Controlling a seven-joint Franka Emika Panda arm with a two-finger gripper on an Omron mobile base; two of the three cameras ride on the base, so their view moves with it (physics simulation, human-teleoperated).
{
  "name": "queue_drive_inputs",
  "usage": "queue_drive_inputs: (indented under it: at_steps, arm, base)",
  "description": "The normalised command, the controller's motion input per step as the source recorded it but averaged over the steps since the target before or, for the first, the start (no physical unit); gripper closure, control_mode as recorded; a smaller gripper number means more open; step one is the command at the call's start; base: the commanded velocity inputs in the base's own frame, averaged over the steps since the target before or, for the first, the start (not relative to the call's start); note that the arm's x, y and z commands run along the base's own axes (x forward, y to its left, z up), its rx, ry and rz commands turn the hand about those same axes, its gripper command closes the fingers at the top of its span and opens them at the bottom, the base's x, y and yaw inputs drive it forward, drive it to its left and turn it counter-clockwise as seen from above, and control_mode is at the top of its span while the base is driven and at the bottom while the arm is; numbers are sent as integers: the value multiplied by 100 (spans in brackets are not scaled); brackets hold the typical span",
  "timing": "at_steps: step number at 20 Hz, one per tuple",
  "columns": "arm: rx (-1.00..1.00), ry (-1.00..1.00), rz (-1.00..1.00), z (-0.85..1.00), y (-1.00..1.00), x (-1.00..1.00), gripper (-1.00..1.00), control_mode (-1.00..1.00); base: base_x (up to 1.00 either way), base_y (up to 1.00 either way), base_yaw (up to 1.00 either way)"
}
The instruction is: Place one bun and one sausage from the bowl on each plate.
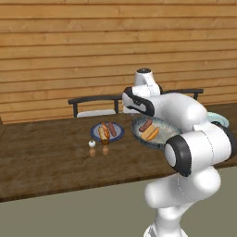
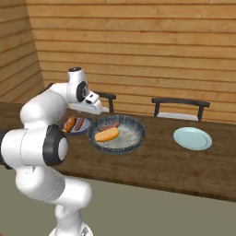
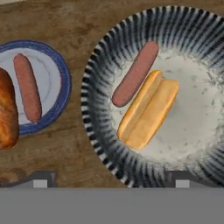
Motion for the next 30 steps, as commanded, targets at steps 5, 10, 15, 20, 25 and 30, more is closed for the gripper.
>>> queue_drive_inputs:
  at_steps: [5, 10, 15, 20, 25, 30]
  arm:
    - [5, 0, -40, -9, -97, -33, -100, -100]
    - [12, 0, -22, -23, -64, -4, -100, -100]
    - [25, -3, -4, -28, -13, 12, -100, -100]
    - [12, 1, 0, -33, 0, 28, -100, -100]
    - [1, 0, 2, -30, 7, 22, -100, -100]
    - [0, 0, 9, -24, 16, 1, -100, -100]
  base:
    - [0, 0, 0]
    - [0, 0, 0]
    - [0, 0, 0]
    - [0, 0, 0]
    - [0, 0, 0]
    - [0, 0, 0]
